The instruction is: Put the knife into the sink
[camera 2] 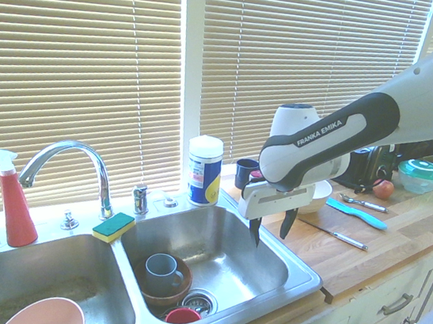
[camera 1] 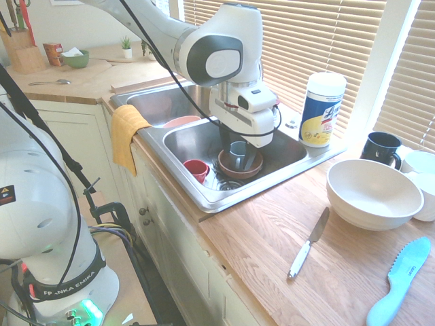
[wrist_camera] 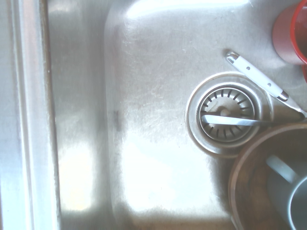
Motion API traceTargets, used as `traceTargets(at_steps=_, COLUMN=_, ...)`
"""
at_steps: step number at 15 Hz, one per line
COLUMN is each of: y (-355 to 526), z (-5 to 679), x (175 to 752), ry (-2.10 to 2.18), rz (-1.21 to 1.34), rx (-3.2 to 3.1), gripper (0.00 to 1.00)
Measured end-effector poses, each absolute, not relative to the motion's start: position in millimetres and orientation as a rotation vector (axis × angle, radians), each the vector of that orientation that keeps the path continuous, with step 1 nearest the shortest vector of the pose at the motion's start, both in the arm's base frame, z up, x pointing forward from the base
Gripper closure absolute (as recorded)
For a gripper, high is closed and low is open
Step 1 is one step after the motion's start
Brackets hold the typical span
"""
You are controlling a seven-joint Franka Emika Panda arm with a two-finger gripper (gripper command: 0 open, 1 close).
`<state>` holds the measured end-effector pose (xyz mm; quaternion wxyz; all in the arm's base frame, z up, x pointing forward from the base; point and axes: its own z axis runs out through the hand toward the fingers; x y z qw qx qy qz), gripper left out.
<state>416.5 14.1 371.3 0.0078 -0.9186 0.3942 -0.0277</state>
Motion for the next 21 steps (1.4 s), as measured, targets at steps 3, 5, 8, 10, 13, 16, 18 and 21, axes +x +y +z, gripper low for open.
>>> traceTargets(at_steps=3, y=12.6, z=372.5, x=418.2, ry=1.204, rz=-0.096, rx=-2.891, gripper=0.00)
traceTargets(at_steps=5, y=-1.6, z=375.8, x=419.3, ry=1.089, rz=-0.065, rx=-2.956, gripper=0.00)
traceTargets(at_steps=8, y=-51.6, z=374.0, x=417.8, ry=0.879, rz=-0.029, rx=-3.037, gripper=0.00)
traceTargets(at_steps=10, y=-94.4, z=370.9, x=410.4, ry=0.755, rz=-0.013, rx=-3.079, gripper=0.00)
traceTargets(at_steps=13, y=-143.1, z=369.8, x=397.4, ry=0.699, rz=-0.016, rx=-3.103, gripper=0.00)
traceTargets(at_steps=16, y=-181.7, z=365.1, x=384.2, ry=0.720, rz=-0.017, rx=-3.090, gripper=0.00)
traceTargets(at_steps=18, y=-202.8, z=360.7, x=380.3, ry=0.745, rz=-0.023, rx=-3.084, gripper=0.00)
traceTargets(at_steps=21, y=-232.4, z=353.2, x=383.5, ry=0.798, rz=-0.017, rx=-3.077, gripper=0.00)
